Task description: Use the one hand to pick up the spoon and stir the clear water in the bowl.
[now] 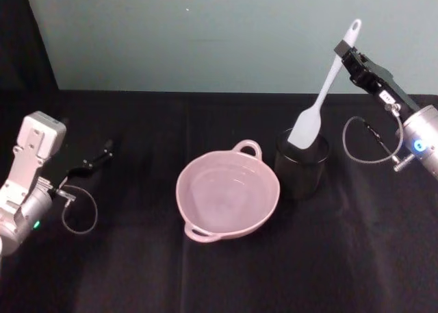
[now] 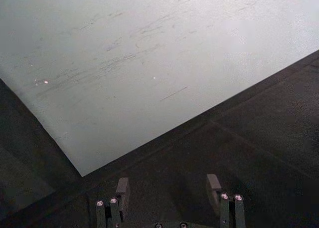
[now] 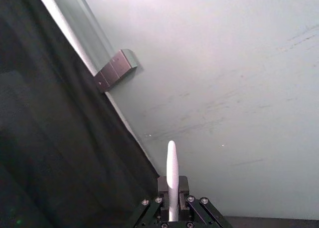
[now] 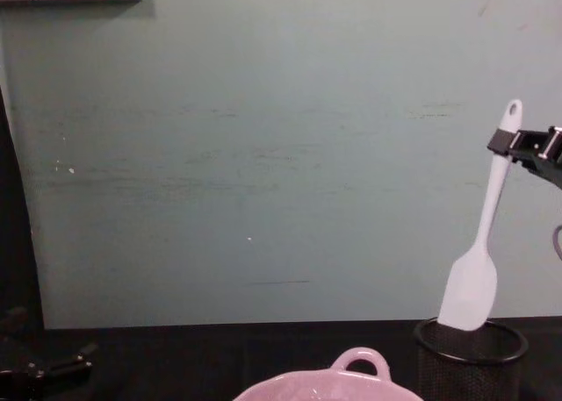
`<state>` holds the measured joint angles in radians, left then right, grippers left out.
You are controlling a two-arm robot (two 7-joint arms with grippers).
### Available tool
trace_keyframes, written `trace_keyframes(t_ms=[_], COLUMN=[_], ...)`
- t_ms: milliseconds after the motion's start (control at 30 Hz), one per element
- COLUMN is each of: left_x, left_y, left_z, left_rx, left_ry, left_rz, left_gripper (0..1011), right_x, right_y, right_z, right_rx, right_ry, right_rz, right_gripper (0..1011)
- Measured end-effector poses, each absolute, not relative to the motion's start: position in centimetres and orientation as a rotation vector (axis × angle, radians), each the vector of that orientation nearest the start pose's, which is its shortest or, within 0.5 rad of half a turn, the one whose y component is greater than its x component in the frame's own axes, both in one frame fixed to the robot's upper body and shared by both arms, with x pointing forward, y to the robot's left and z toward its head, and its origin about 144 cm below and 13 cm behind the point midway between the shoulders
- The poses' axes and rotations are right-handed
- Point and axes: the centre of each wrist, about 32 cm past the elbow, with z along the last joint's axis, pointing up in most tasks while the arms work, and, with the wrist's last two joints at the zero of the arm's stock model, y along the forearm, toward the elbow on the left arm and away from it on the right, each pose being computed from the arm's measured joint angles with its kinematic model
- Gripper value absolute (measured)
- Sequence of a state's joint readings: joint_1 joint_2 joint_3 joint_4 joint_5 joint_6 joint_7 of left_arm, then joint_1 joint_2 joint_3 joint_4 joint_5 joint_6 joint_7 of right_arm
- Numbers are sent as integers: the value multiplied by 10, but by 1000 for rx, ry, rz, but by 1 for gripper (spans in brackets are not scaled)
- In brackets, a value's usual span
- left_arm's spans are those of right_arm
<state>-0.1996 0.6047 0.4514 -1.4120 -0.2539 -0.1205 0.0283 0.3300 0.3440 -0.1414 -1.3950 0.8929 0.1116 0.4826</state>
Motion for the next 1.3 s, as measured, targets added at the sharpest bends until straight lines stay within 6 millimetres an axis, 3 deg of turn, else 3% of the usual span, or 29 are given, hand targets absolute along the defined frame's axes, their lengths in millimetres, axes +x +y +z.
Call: trace_keyframes(t_ms=[533,1300], left_x=[489,489], left_y=[310,310], left_z=[1140,1140], left_rx=[305,304], left_ry=[-285,-285], left_rz=[1248,1248], left_gripper=[1011,1011], right_x=[563,562], right_y=[-300,-298], right_z=[1172,1140], right_rx=[420,345], right_ry=[299,352], right_rz=[-946,-932], right_gripper=[116,116])
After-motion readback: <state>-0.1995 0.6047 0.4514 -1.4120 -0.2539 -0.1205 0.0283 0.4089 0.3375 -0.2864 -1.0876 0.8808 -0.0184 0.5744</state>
